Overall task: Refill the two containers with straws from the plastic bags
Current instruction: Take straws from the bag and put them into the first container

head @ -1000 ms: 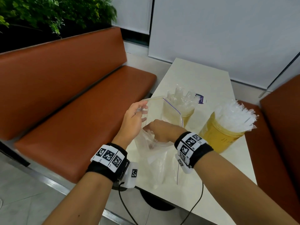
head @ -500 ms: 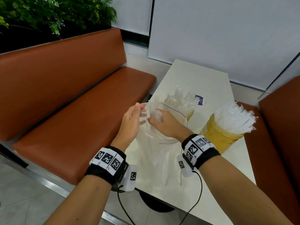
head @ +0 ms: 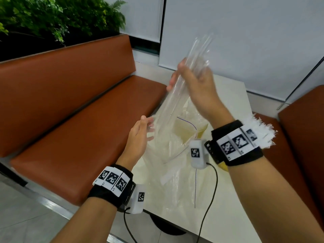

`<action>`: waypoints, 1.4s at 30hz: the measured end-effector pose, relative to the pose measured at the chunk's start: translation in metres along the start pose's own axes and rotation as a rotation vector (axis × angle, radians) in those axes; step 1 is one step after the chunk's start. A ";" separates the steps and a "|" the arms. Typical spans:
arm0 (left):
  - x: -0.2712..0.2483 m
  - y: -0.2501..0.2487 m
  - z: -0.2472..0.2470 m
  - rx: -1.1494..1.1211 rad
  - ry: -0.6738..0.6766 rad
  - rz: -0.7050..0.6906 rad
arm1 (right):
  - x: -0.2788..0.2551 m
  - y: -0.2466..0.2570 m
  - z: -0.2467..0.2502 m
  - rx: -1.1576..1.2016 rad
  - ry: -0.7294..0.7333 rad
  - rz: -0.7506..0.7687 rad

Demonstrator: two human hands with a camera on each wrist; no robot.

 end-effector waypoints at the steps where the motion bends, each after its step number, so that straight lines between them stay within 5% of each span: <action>1: 0.001 0.002 0.002 -0.005 -0.014 0.007 | 0.009 0.010 0.007 0.045 -0.023 0.021; 6: 0.004 0.007 0.011 -0.036 -0.071 0.045 | 0.053 0.015 0.055 0.011 -0.125 0.116; 17: 0.012 0.006 0.018 -0.013 -0.058 0.042 | 0.065 -0.100 0.097 -0.120 -0.359 -0.013; 26: 0.018 0.003 0.012 -0.040 -0.052 0.036 | 0.053 -0.141 0.088 -0.135 -0.289 -0.138; 33: 0.019 0.001 0.010 -0.035 -0.045 0.028 | 0.028 -0.182 0.087 -0.252 -0.241 -0.389; 42: 0.019 -0.003 0.004 -0.042 -0.048 0.036 | 0.039 -0.175 0.095 -0.255 -0.301 -0.366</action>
Point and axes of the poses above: each hand's wrist, its own x-axis towards the middle knuckle, its own z-axis out of the back of the hand, y = z × x, the point moved 2 cm from there along x, towards the middle knuckle, and after that the axes turned 5 degrees about x, right-handed, at the moved point
